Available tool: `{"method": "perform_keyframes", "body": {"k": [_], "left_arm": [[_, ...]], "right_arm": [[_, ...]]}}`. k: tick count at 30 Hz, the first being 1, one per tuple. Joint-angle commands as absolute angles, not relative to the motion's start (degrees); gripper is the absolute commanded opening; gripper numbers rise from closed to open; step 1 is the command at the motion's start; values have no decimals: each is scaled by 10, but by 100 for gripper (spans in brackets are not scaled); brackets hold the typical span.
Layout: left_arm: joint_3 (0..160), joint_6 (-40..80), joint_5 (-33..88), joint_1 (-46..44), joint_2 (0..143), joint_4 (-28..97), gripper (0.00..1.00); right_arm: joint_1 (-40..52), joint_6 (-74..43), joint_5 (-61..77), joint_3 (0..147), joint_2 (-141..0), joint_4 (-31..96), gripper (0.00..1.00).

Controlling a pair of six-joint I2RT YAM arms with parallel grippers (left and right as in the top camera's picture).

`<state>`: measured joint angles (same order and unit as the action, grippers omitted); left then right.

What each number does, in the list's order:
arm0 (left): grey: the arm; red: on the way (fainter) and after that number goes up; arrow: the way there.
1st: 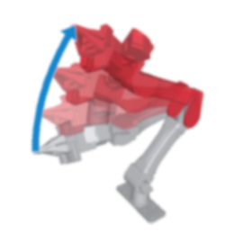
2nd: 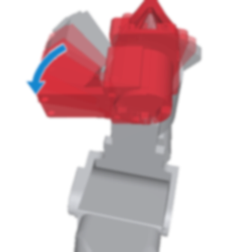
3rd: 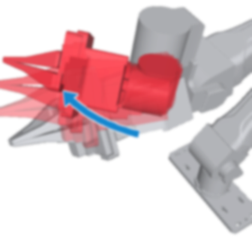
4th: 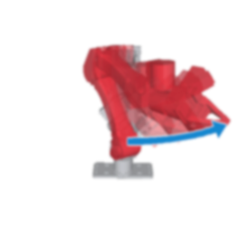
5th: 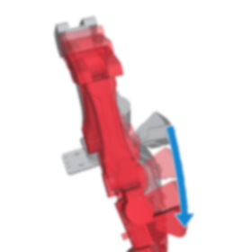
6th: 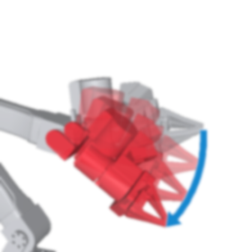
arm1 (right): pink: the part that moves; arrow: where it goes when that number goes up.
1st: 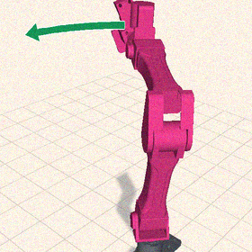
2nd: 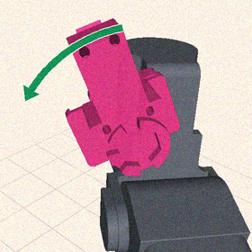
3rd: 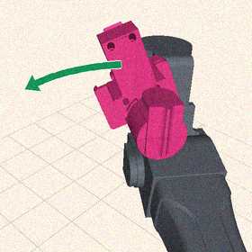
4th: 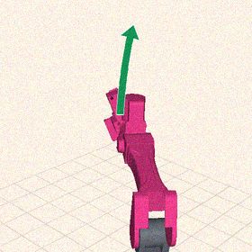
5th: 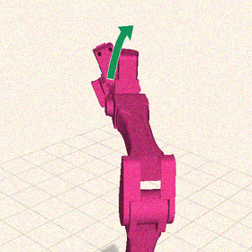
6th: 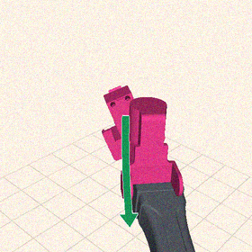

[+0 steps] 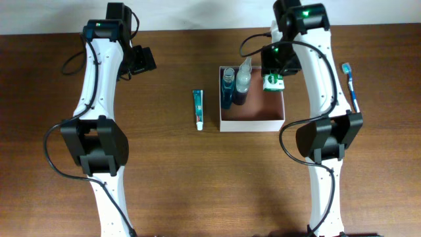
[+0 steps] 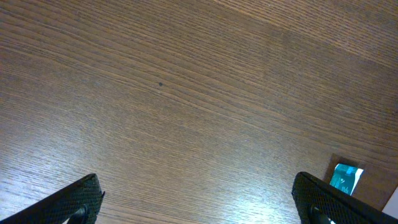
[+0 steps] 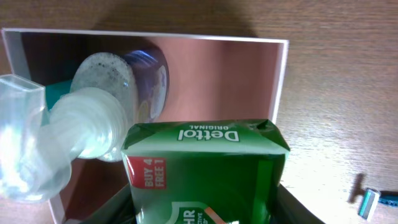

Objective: Pack container
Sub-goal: 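Lift the Dettol box and carry it left over the pink box, then lower the Dettol box into the box's front-right area and release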

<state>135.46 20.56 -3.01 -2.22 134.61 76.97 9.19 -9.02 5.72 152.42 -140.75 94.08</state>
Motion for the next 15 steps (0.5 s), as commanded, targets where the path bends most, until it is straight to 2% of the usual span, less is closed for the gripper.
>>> {"method": "perform_keyframes", "body": {"k": [1,15], "left_arm": [[1361,197,-32,-21,1349,770,99],[1361,197,-32,-21,1349,770,99]], "right_arm": [[97,-95,64,1502,-1402,930,48],[97,-95,64,1444,-1402,883,49]]}}
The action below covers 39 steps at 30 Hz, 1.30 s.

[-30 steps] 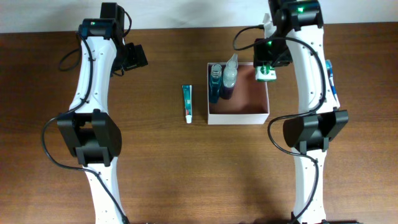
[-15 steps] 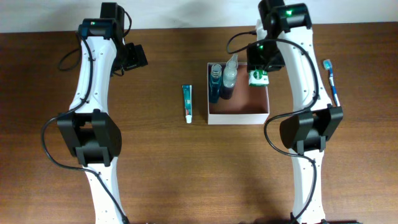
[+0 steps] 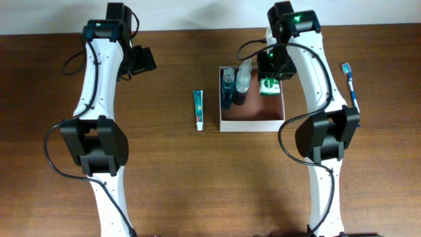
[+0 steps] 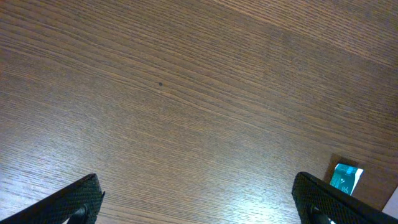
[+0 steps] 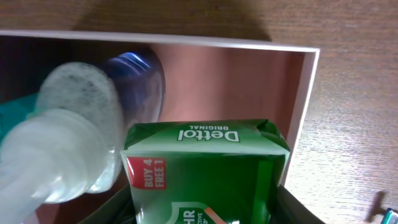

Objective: Pack container
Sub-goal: 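Lower the Dettol box into the box's front-right area and release, then withdraw the right gripper back and right away from the box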

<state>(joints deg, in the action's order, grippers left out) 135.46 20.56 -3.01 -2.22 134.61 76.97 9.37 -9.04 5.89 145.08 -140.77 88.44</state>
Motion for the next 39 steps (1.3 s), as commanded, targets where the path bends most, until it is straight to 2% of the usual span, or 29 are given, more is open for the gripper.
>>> {"method": "perform_keyframes", "body": {"k": [1,7,28,37,39], "left_arm": [[1361,197,-32,-21,1349,770,100],[1361,197,-32,-21,1349,770,99],[1361,197,-32,-21,1349,770,99],[1361,197,-32,-21,1349,770,99],[1361,197,-32,-21,1349,770,99]], "right_arm": [[97,-95,64,1442,-1402,882,49],[97,-95,64,1442,-1402,876,54],[91,-95,53,1451,-1402,872,54],[19,-95,53,1606,-1399,931,56],[-10,-95,53,1657,-1398,959,59]]}}
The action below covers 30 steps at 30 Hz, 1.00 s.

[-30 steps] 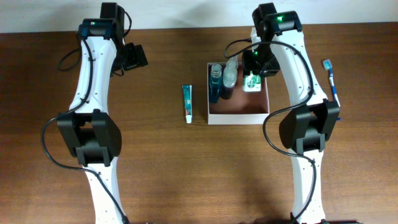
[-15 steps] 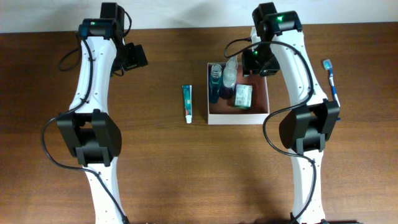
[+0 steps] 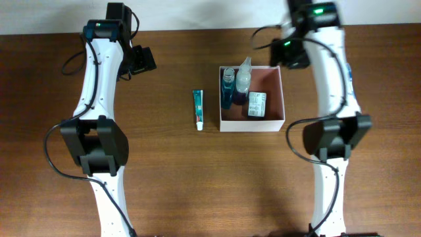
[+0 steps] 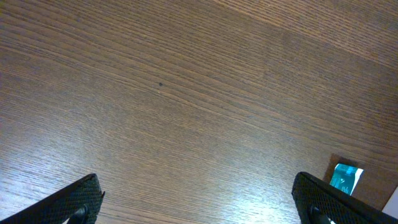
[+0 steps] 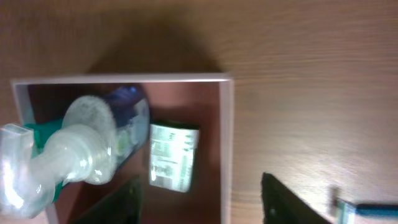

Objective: Pack container
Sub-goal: 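Withdraw the right gripper back and right away from the box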

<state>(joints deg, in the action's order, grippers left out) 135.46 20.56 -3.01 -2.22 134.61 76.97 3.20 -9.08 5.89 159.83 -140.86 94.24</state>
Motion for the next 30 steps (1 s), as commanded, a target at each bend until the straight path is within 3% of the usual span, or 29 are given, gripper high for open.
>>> {"method": "perform_keyframes", "body": {"k": [1,4,11,12,13,18,21,24,30], "left_arm": [[1361,197,-32,-21,1349,770,99],[1361,197,-32,-21,1349,770,99],[1361,197,-32,-21,1349,770,99],[1361,197,-32,-21,1349,770,99],[1361,197,-32,-21,1349,770,99],[1361,197,-32,-21,1349,770,99],[1361,197,-32,-21,1349,770,100],[1361,197,-32,-21,1349,770,99],[1361,197,-32,-21,1349,770,99]], "right_arm": [[-29,-95,53,1683,-1398,974,61],[-80,-93,58,1712,-1387,973,69],[-161,-78,90,1706,-1379,974,77],[-166,-78,91,1704,-1378,974,84],[-172,-78,90,1703,-1377,974,99],[-209,-119,110,1702,-1366,973,99],[-235,-111,213,1701,-1366,973,99],[-253,-28,332,1696,-1366,973,99],[-287,-181,274,1696,-1365,973,99]]}}
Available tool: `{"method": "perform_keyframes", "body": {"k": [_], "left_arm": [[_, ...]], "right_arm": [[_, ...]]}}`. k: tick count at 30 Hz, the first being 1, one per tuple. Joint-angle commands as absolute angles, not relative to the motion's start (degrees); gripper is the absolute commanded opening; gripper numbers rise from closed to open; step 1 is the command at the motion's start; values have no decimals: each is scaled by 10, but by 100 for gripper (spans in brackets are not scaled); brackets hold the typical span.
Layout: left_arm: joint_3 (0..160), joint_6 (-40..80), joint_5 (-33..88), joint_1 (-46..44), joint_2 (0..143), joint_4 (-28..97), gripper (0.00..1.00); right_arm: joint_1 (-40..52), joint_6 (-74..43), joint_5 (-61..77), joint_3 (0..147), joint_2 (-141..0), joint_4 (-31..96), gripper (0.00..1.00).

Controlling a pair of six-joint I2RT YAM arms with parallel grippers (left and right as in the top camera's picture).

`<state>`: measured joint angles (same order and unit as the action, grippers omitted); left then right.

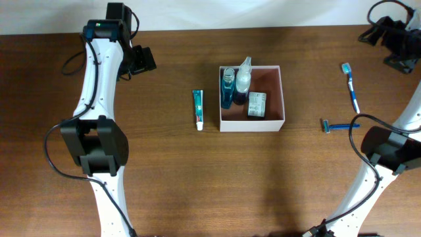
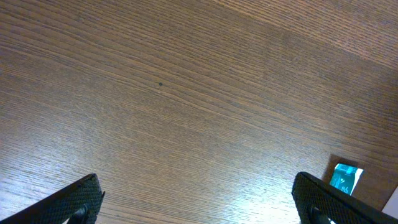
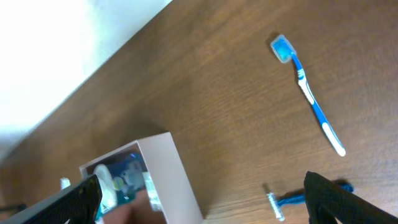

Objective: Pack container
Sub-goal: 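Withdraw the right gripper back and right away from the box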

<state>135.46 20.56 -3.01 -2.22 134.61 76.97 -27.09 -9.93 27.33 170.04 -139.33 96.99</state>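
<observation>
The white box [image 1: 276,124] with a pink inside stands mid-table and holds two bottles [image 1: 235,84] and a soap pack [image 1: 257,104]; the box [image 3: 180,171] also shows in the right wrist view. A toothpaste tube [image 1: 198,109] lies left of it. A blue toothbrush [image 1: 350,85] [image 3: 308,93] and a blue razor [image 1: 339,125] [image 3: 292,202] lie to the right. My right gripper [image 3: 202,196] is open, high at the far right edge. My left gripper [image 2: 199,199] is open over bare wood at the far left.
The wooden table [image 1: 197,178] carries everything. The toothpaste tube's end [image 2: 346,176] shows at the right of the left wrist view. A pale wall [image 3: 56,50] lies beyond the table's far edge.
My right gripper has moved from above the box's far edge to the far right corner of the table, high up and open. The soap pack stays in the box. The left arm is unchanged.
My right gripper held the green soap pack over the box's far right part, then lower inside beside the bottles. Then the pack lay in the box and the gripper stood open above the far edge. Now it is far right.
</observation>
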Motion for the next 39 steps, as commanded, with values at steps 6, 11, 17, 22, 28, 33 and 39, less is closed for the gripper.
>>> {"method": "perform_keyframes", "body": {"k": [6,11,17,22,28,33,39], "left_arm": [[1361,197,-32,-21,1349,770,99],[1361,197,-32,-21,1349,770,99],[1361,197,-32,-21,1349,770,99],[1361,197,-32,-21,1349,770,99],[1361,197,-32,-21,1349,770,99],[1361,197,-32,-21,1349,770,99],[1361,197,-32,-21,1349,770,99]], "right_arm": [[-340,-283,254,1696,-1348,973,99],[-367,-347,98,1692,-1345,973,99],[-382,-178,219,1689,-1345,973,99],[-379,-216,221,1689,-1338,973,99],[-379,-308,142,1689,-1280,973,99],[-375,-308,109,1646,-1207,974,99],[-375,-325,55,1451,-1088,973,99]]}}
